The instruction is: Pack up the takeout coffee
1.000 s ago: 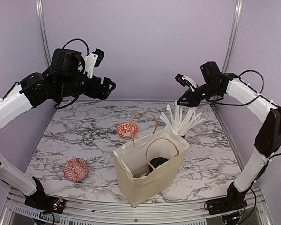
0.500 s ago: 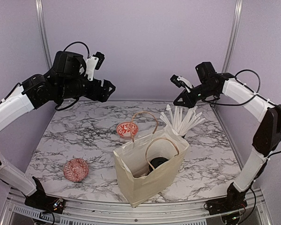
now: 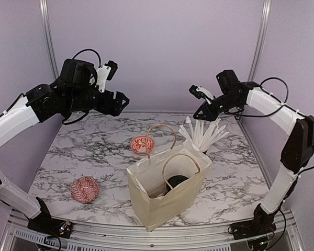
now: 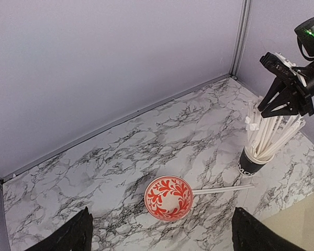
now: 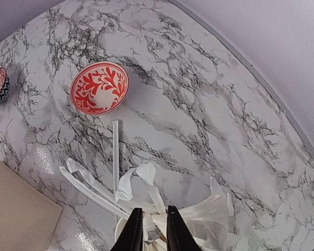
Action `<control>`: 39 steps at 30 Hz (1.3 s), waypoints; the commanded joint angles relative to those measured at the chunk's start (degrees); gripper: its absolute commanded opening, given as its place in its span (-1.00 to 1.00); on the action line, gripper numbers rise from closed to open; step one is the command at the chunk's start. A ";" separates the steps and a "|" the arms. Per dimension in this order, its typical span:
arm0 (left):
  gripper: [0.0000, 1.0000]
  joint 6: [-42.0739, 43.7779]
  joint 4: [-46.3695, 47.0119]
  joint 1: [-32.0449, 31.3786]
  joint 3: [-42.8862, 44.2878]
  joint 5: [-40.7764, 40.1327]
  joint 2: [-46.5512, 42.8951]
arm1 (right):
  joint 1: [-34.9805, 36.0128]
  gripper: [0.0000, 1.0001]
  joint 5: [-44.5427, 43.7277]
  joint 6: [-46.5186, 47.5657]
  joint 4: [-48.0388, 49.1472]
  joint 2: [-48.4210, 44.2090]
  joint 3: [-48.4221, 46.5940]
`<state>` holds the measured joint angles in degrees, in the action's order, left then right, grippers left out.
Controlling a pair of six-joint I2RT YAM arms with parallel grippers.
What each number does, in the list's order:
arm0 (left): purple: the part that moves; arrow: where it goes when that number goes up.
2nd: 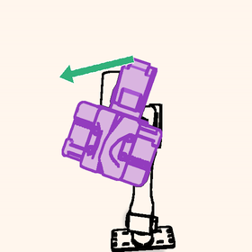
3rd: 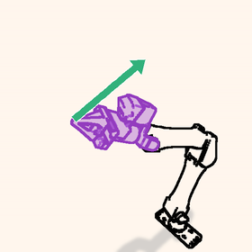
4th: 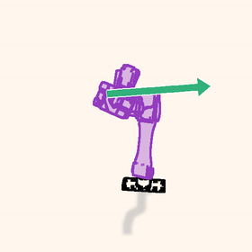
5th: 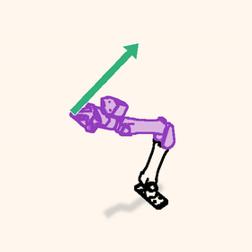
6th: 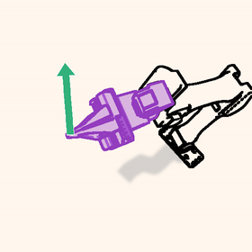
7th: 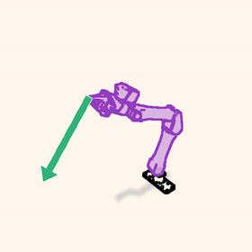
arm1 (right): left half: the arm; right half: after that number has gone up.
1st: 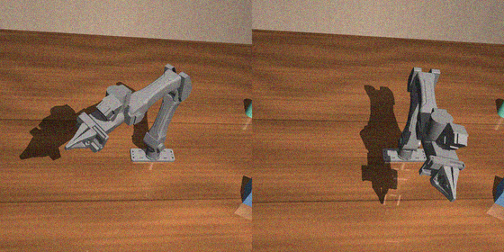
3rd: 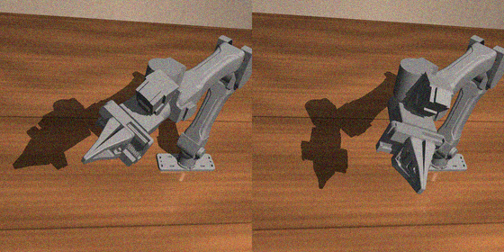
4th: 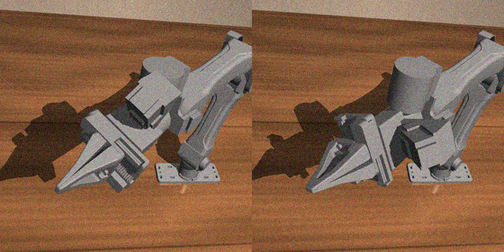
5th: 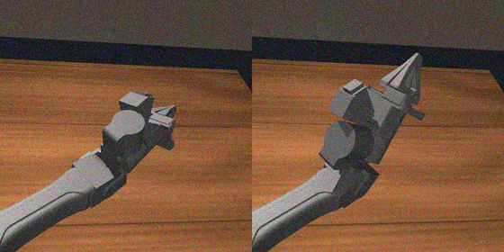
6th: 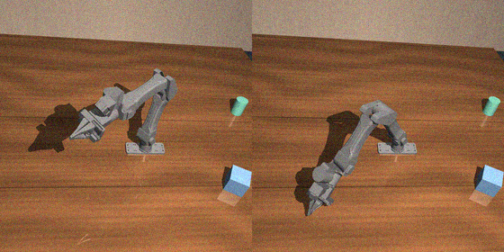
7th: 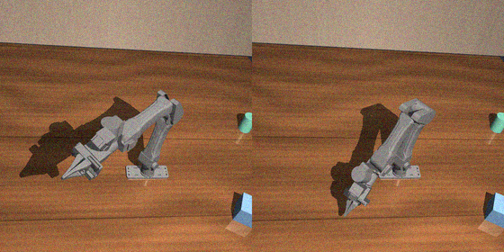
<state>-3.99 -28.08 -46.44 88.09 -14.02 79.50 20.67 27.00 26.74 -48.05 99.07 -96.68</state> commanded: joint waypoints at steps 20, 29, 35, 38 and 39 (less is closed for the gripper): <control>0.87 -0.21 1.33 2.63 0.92 1.96 1.86 | 0.43 -1.00 14.27 -2.93 -3.94 -11.55 -12.47; 0.87 -0.74 0.40 3.40 4.65 2.62 4.14 | 0.43 -1.00 28.15 -2.39 -2.34 -15.23 -26.27; 0.87 -0.62 -0.13 4.11 5.07 0.79 4.13 | 1.57 -1.00 45.04 -3.57 -3.07 -15.02 -29.25; 0.87 -0.80 -0.30 4.33 4.86 0.34 3.60 | 3.15 -1.00 49.81 -3.24 -3.87 -15.60 -28.09; 0.87 -0.83 -0.29 4.34 4.75 0.23 3.43 | 3.68 -1.00 51.16 -3.19 -4.12 -15.84 -27.69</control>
<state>-4.36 -28.23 -42.52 91.55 -12.58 83.37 22.28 67.24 23.92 -50.35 83.46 -125.14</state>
